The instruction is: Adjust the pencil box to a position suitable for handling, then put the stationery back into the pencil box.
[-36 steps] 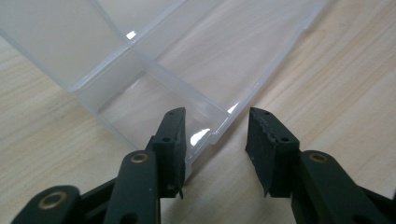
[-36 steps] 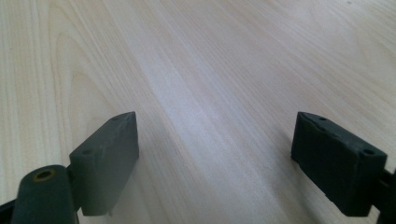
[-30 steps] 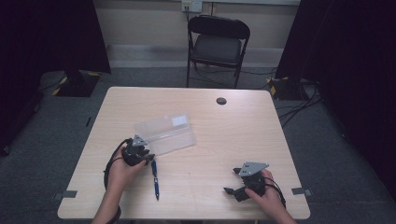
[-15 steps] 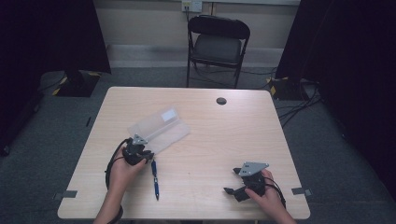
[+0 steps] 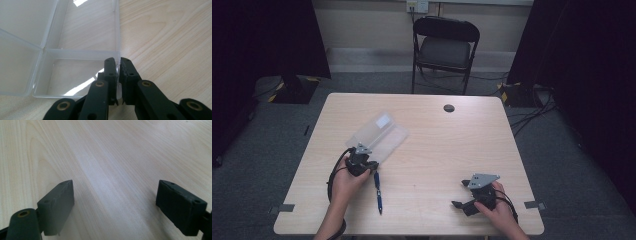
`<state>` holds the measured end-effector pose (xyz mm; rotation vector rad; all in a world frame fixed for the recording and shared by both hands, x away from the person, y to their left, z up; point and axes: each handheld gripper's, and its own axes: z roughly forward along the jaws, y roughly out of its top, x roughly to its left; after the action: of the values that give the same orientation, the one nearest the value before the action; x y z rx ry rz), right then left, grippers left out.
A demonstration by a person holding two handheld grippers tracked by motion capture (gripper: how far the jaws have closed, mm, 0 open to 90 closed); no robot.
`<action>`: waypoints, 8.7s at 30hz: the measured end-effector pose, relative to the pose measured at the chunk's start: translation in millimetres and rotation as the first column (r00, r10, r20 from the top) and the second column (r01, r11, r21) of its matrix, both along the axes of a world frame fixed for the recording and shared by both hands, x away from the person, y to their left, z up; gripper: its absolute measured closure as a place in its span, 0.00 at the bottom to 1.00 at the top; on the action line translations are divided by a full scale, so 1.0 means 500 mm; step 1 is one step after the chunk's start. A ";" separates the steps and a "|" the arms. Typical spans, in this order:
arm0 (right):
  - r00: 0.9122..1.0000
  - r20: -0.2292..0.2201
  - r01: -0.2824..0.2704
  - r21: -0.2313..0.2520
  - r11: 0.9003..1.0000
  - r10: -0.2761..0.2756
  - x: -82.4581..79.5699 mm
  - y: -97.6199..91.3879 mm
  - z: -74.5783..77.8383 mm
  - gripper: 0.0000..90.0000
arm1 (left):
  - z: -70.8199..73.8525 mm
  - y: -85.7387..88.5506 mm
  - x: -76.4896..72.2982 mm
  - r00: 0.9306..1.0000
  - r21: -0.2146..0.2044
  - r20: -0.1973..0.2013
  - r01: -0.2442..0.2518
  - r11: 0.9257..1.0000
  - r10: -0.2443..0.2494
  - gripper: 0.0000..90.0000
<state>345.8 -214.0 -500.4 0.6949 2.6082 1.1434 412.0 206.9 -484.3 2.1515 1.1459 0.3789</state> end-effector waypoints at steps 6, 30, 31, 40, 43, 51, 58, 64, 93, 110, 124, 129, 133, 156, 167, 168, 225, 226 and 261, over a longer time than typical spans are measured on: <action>1.000 0.000 0.000 0.000 1.000 0.000 0.000 0.000 0.000 0.16 | -0.001 0.000 0.000 1.000 -0.013 0.002 -0.013 1.000 0.013 0.95; 1.000 0.000 0.000 0.000 1.000 0.000 0.000 0.000 0.000 0.16 | 0.021 0.005 -0.020 1.000 -0.044 0.027 0.005 0.999 -0.003 0.71; 1.000 0.000 0.000 0.000 1.000 0.000 0.000 0.000 0.000 0.16 | 0.024 0.004 -0.023 1.000 -0.053 0.022 0.005 0.999 -0.004 0.70; 1.000 0.000 0.000 0.000 1.000 0.000 0.000 0.000 0.000 0.16 | 0.047 -0.002 -0.067 0.999 -0.065 0.038 0.018 0.998 -0.016 0.57; 1.000 0.000 0.000 0.000 1.000 0.000 0.000 0.000 0.000 0.16 | 0.050 -0.001 -0.087 0.999 -0.069 0.036 0.017 0.997 -0.015 0.55; 1.000 0.000 0.000 0.000 1.000 0.000 0.000 0.000 0.000 0.16 | 0.040 0.007 -0.130 0.999 -0.058 0.035 0.009 0.998 -0.007 0.56; 1.000 0.000 0.000 0.000 1.000 0.000 0.000 0.000 0.000 0.16 | 0.022 0.006 -0.142 1.000 -0.056 0.000 -0.013 0.998 0.013 0.56; 1.000 0.000 0.000 0.000 1.000 0.000 0.000 0.000 0.000 0.16 | 0.012 -0.001 -0.147 1.000 -0.038 -0.010 -0.017 0.999 0.016 0.57; 1.000 0.000 0.000 0.000 1.000 0.000 0.000 0.000 0.000 0.16 | 0.011 -0.057 -0.153 1.000 -0.105 -0.021 -0.003 0.994 0.001 0.57; 1.000 0.000 0.000 0.000 1.000 0.000 0.000 0.000 0.000 0.16 | -0.004 -0.083 -0.147 0.998 -0.092 -0.042 0.050 0.995 -0.054 0.84; 1.000 0.000 0.000 0.000 1.000 0.000 0.000 0.000 0.000 0.16 | -0.004 -0.087 -0.138 0.997 -0.076 -0.039 0.068 0.995 -0.071 0.88; 1.000 0.000 0.000 0.000 1.000 0.000 0.000 0.000 0.000 0.16 | 0.000 -0.083 -0.145 0.997 -0.089 -0.039 0.059 0.994 -0.063 0.78; 1.000 0.000 0.000 0.000 1.000 0.000 0.000 0.000 0.000 0.16 | 0.007 -0.071 -0.157 0.998 -0.075 -0.033 0.053 0.996 -0.056 0.73; 1.000 0.000 0.000 0.000 1.000 0.000 0.000 0.000 0.000 0.16 | -0.002 -0.069 -0.184 0.996 0.022 0.014 0.085 0.996 -0.085 0.88; 1.000 0.000 0.000 0.000 1.000 0.000 0.000 0.000 0.000 0.16 | -0.007 -0.081 -0.152 0.996 -0.010 0.030 0.084 0.996 -0.084 0.89; 1.000 0.000 0.000 0.000 1.000 0.000 0.000 0.000 0.000 0.16 | -0.007 -0.083 -0.150 0.996 -0.010 0.025 0.087 0.996 -0.087 0.89; 1.000 0.000 0.000 0.000 1.000 0.000 0.000 0.000 0.000 0.16 | 0.039 -0.055 -0.150 0.996 -0.063 0.029 0.091 0.994 -0.090 0.90; 1.000 -0.001 0.000 0.000 1.000 0.000 0.000 0.000 0.000 0.16 | 0.040 -0.057 -0.149 0.996 -0.071 0.023 0.090 0.993 -0.089 0.90; 1.000 0.000 0.000 0.000 1.000 0.000 0.000 0.000 0.000 0.16 | 0.081 -0.067 -0.054 0.999 -0.071 0.005 0.039 0.997 -0.039 0.90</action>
<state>345.8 -213.9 -500.4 0.6943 2.6082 1.1431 384.9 173.4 -443.7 2.1069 1.0978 0.3200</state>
